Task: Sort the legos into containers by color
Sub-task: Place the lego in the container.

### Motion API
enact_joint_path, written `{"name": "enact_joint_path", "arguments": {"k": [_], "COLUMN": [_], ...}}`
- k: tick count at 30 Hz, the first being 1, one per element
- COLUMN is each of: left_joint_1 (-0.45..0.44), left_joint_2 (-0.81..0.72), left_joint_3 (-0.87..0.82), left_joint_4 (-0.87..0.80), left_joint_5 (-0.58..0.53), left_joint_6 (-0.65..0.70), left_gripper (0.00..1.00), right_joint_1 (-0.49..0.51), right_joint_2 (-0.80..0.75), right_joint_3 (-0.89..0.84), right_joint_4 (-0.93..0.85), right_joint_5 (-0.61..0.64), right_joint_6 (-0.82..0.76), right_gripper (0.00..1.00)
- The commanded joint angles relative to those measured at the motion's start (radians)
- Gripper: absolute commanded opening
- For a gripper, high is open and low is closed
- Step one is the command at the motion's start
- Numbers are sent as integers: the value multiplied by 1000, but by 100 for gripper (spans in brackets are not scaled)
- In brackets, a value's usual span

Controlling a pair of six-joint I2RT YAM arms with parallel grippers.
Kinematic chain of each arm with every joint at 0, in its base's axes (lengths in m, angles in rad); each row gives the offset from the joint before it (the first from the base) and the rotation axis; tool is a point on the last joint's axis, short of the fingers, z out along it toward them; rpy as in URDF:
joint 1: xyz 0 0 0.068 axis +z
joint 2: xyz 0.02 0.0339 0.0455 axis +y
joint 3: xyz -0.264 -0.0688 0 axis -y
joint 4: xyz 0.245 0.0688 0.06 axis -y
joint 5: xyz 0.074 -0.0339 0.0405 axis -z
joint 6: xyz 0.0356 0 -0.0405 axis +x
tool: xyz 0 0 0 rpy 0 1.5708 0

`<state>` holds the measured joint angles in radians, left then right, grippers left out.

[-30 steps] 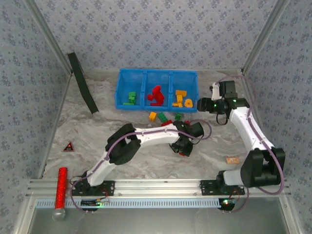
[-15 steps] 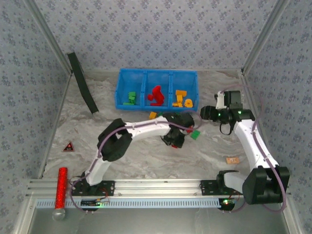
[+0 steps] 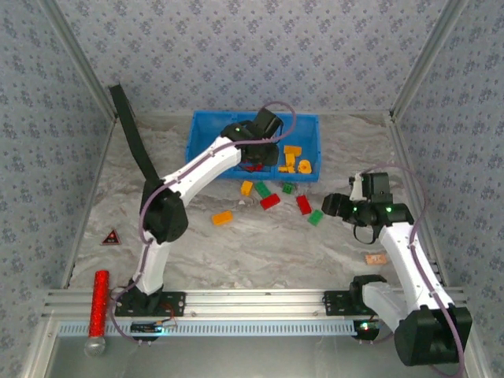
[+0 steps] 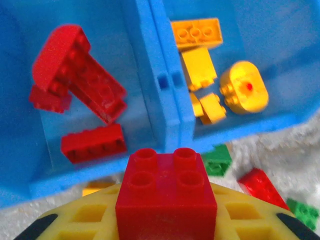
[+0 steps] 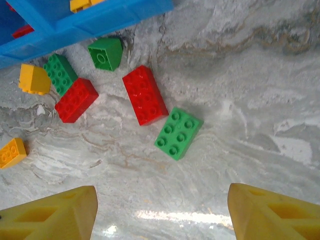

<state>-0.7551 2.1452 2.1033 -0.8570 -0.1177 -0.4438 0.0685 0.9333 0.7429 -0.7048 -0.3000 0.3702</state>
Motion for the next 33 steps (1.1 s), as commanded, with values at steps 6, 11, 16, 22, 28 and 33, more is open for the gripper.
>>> {"name": "enact_joint_path", "arguments": {"k": [6, 11, 16, 22, 28, 33], "left_joint_1": [50, 63, 64, 59, 54, 50], "left_joint_2": [205, 228, 224, 162, 68, -38], "left_joint_3": [213, 211, 191, 90, -72, -192], "left_joint_4": [-54, -51, -42, 12, 81, 134], "left_joint_5": [-46, -72, -80, -74, -75, -64], "left_joint_6": [72, 90, 99, 101, 112, 125], "left_gripper": [22, 27, 41, 58, 61, 62], "right_joint_1": [39, 59, 77, 109, 152, 177], "right_joint_2": [-18, 23, 60, 93, 140, 207], "right_joint_3": [-61, -85, -87, -70, -71, -53], "right_joint_4": [-34, -16, 14, 25, 62, 91], "right_joint_5": [23, 54, 71, 90, 111, 126], "right_joint_6": [102, 136, 154, 160, 179, 180], "right_gripper": [72, 72, 72, 72, 73, 73]}}
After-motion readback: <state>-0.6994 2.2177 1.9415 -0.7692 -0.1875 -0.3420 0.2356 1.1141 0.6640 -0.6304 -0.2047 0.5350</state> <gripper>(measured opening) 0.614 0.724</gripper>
